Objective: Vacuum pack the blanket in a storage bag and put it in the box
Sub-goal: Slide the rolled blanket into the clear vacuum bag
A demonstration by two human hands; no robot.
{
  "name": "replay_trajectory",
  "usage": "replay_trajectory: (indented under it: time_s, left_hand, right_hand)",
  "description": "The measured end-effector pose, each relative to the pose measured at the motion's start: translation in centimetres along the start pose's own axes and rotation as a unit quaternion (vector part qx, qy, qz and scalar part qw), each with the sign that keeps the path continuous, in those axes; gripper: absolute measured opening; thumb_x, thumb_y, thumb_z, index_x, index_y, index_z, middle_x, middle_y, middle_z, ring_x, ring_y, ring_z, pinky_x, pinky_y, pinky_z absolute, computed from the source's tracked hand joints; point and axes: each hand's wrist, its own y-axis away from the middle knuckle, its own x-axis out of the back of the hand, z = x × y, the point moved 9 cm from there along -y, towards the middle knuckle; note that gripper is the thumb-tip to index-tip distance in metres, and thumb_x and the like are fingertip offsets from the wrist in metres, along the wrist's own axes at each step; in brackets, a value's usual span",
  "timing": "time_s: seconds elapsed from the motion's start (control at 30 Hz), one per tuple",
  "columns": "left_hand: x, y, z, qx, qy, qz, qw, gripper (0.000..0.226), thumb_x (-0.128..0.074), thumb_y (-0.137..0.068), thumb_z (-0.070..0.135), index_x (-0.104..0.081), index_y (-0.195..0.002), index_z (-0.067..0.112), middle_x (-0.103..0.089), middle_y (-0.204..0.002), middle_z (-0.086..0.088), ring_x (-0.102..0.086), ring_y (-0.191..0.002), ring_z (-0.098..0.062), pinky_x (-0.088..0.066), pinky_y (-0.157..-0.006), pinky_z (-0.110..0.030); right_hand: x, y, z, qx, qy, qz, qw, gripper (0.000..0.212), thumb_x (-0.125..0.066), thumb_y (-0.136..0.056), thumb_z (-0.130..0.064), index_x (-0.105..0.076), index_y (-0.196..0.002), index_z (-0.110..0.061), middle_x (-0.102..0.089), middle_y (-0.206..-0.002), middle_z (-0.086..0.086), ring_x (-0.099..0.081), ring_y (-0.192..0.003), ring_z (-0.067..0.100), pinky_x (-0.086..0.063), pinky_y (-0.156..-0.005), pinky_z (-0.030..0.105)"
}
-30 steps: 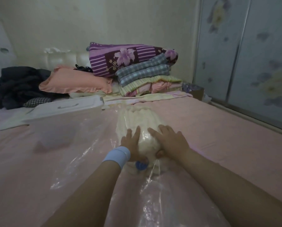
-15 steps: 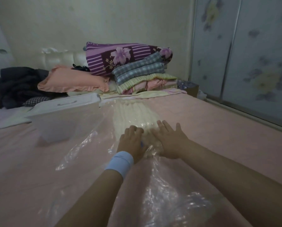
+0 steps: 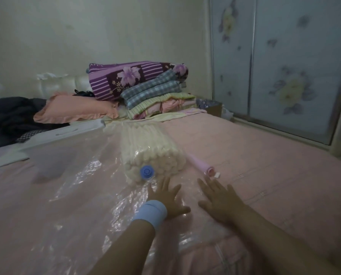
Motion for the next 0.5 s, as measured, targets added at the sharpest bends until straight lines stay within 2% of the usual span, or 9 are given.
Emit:
replay_trajectory:
  time_s: [0.07, 0.1, 0.17, 0.2, 0.27, 0.37, 0.5]
  left_hand:
    - [2.6, 0.1, 1.3, -0.024, 0.015, 0.097, 0.995, 0.08, -0.044, -0.084, 0.069, -0.016, -0.151, 0.035, 0.003, -0.162, 0.0, 0.003, -0.149, -0.025, -0.007, -0.119, -0.053]
    - [3.6, 0.0, 2.3, -0.047, 0.017, 0.139, 0.989, 0.073, -0.047, -0.086, 0.064, -0.022, -0.148, 0.034, -0.006, -0.161, -0.001, -0.006, -0.148, -0.025, -0.013, -0.118, -0.05]
    - [3.9, -0.3, 4.3, -0.09, 0.024, 0.157, 0.983, 0.066, -0.05, -0.087, 0.058, -0.027, -0.145, 0.035, -0.014, -0.158, -0.001, -0.015, -0.145, -0.026, -0.02, -0.117, -0.047]
    - [3.5, -0.7, 5.0, -0.097, 0.026, 0.145, 0.984, 0.065, -0.05, -0.088, 0.056, -0.027, -0.145, 0.036, -0.014, -0.157, 0.0, -0.015, -0.145, -0.026, -0.021, -0.117, -0.048]
    - [2.2, -1.6, 5.8, -0.087, 0.03, 0.107, 0.99, 0.06, -0.047, -0.091, 0.052, -0.028, -0.146, 0.035, -0.013, -0.159, -0.001, -0.013, -0.145, -0.025, -0.02, -0.116, -0.048]
    - [1.4, -2.9, 5.8, -0.071, 0.05, 0.073, 0.994, 0.05, -0.041, -0.094, 0.047, -0.036, -0.142, 0.034, -0.017, -0.159, -0.002, -0.014, -0.146, -0.025, -0.02, -0.115, -0.048]
    - [2.8, -3.8, 4.7, -0.074, 0.067, 0.095, 0.99, 0.047, -0.039, -0.093, 0.055, -0.044, -0.138, 0.04, -0.033, -0.152, 0.006, -0.037, -0.135, -0.022, -0.036, -0.106, -0.044]
  right_hand:
    - [1.1, 0.0, 0.1, 0.006, -0.043, 0.049, 0.998, 0.079, -0.017, -0.091, -0.071, 0.006, -0.159, -0.037, 0.004, -0.169, -0.006, -0.007, -0.155, 0.017, -0.007, -0.121, 0.054]
    - [2.4, -0.2, 0.3, -0.002, -0.079, 0.095, 0.992, 0.077, -0.017, -0.091, -0.068, -0.006, -0.159, -0.034, -0.013, -0.168, -0.003, -0.023, -0.151, 0.019, -0.016, -0.118, 0.051]
    - [5.5, -0.5, 1.4, -0.036, -0.162, 0.203, 0.965, 0.055, -0.031, -0.101, -0.049, -0.034, -0.15, -0.024, -0.046, -0.149, 0.003, -0.052, -0.127, 0.027, -0.036, -0.103, 0.043]
    - [6.7, -0.8, 2.2, -0.06, -0.19, 0.237, 0.951, 0.044, -0.039, -0.104, -0.036, -0.043, -0.144, -0.02, -0.053, -0.139, 0.006, -0.058, -0.116, 0.029, -0.041, -0.096, 0.04]
    - [7.5, -2.0, 3.9, -0.108, -0.188, 0.234, 0.948, 0.033, -0.049, -0.1, -0.021, -0.054, -0.133, -0.017, -0.059, -0.126, 0.008, -0.061, -0.107, 0.03, -0.045, -0.086, 0.037]
    - [6.1, -3.9, 6.1, -0.142, -0.119, 0.178, 0.966, 0.024, -0.055, -0.094, -0.016, -0.065, -0.115, -0.019, -0.066, -0.111, 0.005, -0.065, -0.098, 0.027, -0.048, -0.077, 0.032]
    - [4.3, -5.7, 7.3, -0.148, -0.126, 0.161, 0.968, 0.023, -0.065, -0.088, -0.016, -0.076, -0.108, -0.022, -0.074, -0.099, 0.004, -0.068, -0.083, 0.023, -0.043, -0.068, 0.024]
